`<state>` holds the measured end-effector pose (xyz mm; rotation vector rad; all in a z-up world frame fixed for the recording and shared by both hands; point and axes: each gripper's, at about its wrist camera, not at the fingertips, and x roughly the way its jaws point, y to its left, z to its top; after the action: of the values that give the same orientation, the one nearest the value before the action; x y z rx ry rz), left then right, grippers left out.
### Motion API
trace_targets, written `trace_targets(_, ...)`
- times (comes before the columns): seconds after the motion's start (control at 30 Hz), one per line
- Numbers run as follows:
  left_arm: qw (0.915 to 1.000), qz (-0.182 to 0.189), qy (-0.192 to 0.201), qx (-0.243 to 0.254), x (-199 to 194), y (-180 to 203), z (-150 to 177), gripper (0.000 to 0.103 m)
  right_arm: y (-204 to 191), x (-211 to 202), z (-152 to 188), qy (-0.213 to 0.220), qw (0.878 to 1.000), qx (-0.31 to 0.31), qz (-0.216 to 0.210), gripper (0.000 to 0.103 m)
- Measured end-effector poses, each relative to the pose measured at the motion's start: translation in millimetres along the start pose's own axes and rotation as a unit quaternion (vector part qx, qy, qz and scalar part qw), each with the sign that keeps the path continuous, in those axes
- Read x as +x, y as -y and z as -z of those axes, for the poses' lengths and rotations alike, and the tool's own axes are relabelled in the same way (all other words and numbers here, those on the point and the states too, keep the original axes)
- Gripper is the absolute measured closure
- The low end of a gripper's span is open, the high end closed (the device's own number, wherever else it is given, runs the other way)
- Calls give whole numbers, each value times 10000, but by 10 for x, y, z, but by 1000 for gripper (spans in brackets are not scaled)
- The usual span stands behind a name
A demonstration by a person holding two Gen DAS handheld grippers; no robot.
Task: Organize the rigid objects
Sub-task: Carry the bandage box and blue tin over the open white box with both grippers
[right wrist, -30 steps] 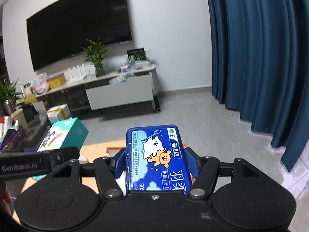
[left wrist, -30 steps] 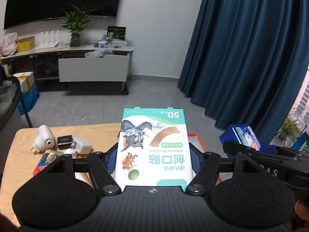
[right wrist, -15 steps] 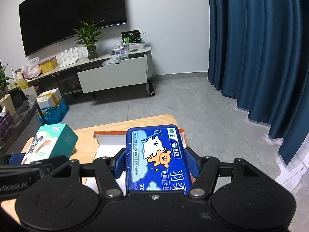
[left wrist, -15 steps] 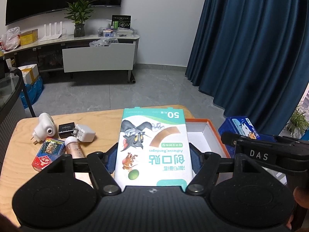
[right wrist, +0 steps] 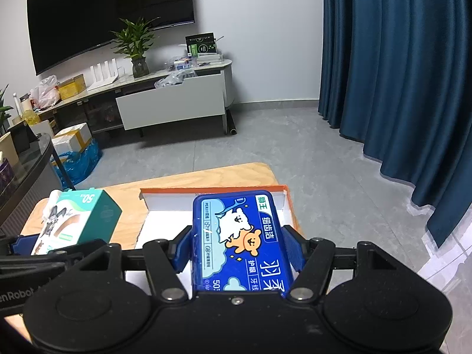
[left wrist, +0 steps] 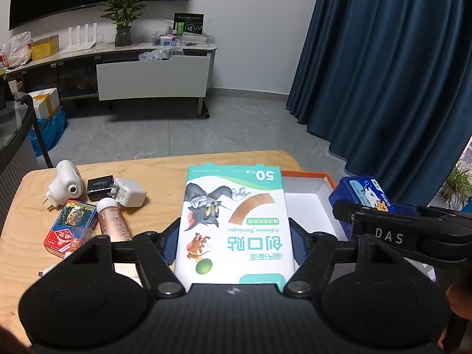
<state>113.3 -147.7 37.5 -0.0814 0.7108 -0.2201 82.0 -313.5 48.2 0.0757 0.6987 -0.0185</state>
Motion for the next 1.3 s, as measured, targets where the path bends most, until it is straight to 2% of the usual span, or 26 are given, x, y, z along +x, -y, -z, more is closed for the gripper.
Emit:
trace_targets(0.97, 10000, -51, -33, 46, 69, 81, 22, 31, 50, 121, 24, -80, 9999, -89, -104, 27)
trace_targets(1.3, 10000, -56, -66, 13, 91, 67, 16, 31, 29, 154, 10, -121, 9999, -120, -23, 27)
